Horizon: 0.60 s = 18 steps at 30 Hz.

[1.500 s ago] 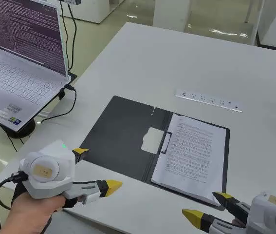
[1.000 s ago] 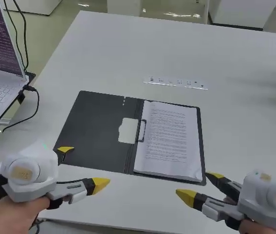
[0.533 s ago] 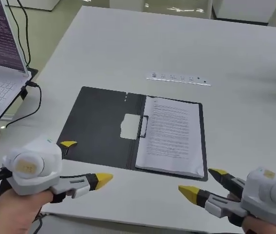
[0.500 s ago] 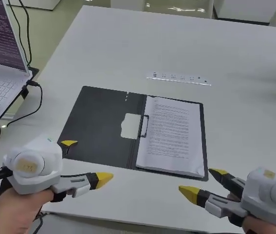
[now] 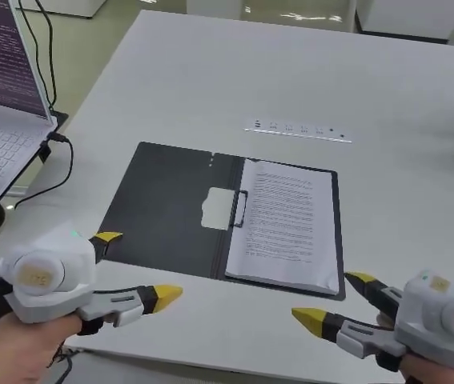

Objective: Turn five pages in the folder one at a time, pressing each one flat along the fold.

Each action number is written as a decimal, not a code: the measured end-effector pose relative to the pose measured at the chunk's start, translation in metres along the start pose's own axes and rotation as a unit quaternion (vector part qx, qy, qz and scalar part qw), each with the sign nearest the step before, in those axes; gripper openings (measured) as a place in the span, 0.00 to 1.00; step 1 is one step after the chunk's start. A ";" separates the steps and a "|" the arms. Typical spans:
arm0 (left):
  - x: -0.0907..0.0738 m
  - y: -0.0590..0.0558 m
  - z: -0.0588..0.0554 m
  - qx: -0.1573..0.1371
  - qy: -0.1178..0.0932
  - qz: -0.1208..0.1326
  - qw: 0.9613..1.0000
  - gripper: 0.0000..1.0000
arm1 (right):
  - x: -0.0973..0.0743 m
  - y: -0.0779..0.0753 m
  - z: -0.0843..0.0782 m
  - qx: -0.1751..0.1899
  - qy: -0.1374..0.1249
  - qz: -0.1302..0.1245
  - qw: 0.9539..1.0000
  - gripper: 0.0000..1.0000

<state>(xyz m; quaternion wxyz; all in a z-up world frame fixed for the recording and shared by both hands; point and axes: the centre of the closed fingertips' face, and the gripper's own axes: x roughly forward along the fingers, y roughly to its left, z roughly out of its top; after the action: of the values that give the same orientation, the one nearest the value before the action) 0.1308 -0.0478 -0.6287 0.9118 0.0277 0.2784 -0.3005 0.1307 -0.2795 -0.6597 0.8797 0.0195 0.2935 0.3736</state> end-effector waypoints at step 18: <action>0.015 0.000 0.008 0.011 0.006 -0.026 1.000 0.77 | -0.006 0.002 -0.004 0.017 -0.003 -0.011 1.000 0.75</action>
<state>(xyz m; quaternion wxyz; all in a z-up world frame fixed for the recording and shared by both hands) 0.1443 -0.0578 -0.6292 0.9015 0.0325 0.2809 -0.3275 0.1246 -0.2828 -0.6595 0.8842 0.0321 0.2977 0.3585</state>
